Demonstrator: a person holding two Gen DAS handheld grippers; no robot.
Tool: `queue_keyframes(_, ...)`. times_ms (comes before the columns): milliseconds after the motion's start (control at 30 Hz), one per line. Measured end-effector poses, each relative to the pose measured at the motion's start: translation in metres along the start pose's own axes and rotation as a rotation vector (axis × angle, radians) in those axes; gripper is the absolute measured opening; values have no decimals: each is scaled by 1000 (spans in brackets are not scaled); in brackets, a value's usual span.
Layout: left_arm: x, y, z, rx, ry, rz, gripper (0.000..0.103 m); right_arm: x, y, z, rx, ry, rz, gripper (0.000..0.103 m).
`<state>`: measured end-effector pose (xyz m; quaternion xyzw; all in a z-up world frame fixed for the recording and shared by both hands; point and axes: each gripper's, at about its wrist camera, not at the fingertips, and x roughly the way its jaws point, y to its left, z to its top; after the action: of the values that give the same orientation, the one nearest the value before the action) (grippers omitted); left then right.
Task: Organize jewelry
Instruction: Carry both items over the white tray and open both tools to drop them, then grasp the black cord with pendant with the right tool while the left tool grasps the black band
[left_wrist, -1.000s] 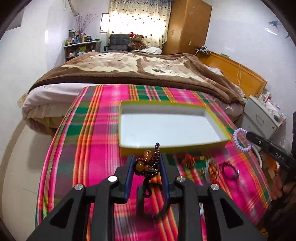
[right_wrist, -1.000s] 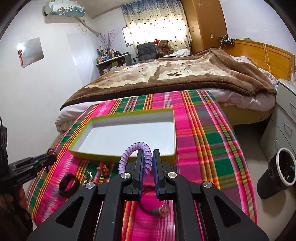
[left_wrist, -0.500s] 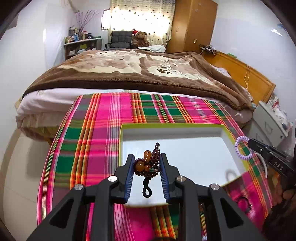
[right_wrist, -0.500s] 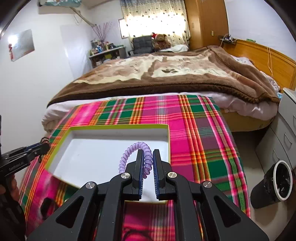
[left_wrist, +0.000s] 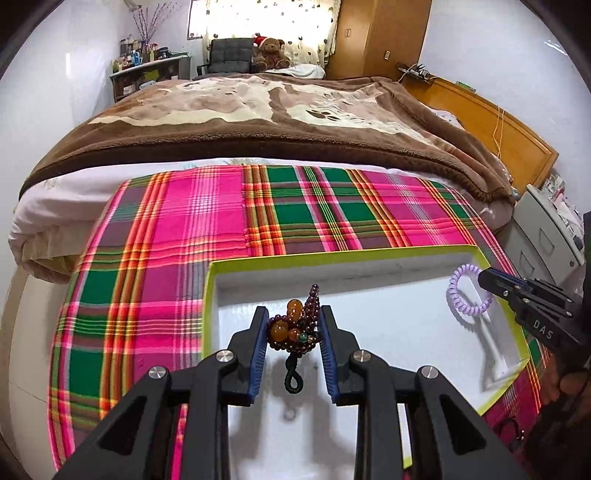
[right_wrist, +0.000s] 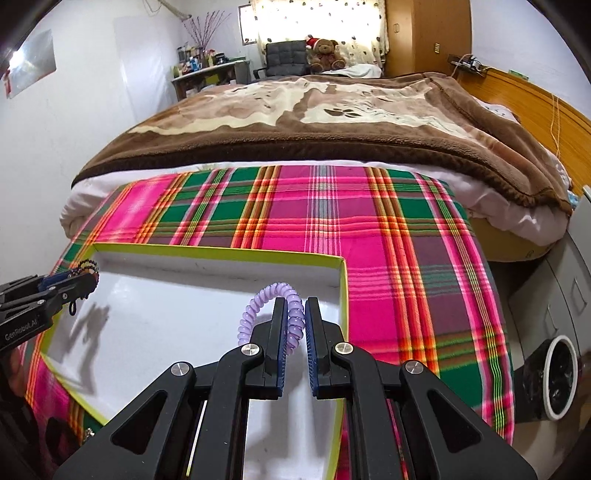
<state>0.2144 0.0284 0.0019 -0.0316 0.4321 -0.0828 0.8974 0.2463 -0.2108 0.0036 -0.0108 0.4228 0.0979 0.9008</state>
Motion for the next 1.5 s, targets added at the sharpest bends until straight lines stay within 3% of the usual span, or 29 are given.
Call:
queue_keyframes(367,16,0,-1,3,42,11,29,15,2,0,-21,30,-13,10)
queue_keyframes(500,18,3,0,-8,48,7,33,16,4,1,-31,28,-16,10)
queue_keyframes(600,18,5,1,-9,42,18,42,17,5,1,-37,24,-18,10)
queue_keyframes(833,16,2,1,-5,35,8,48,15,7,-1,-43,17,-24,15)
queue_keyframes(1067,-1,0,0,-9,6,-15,53,3,8,-2,-31,-11,-8,31)
queue_keyframes(1500,-69,2,-32,-33,-79,-51,56,-59,12,-26,-1,-87,38,32)
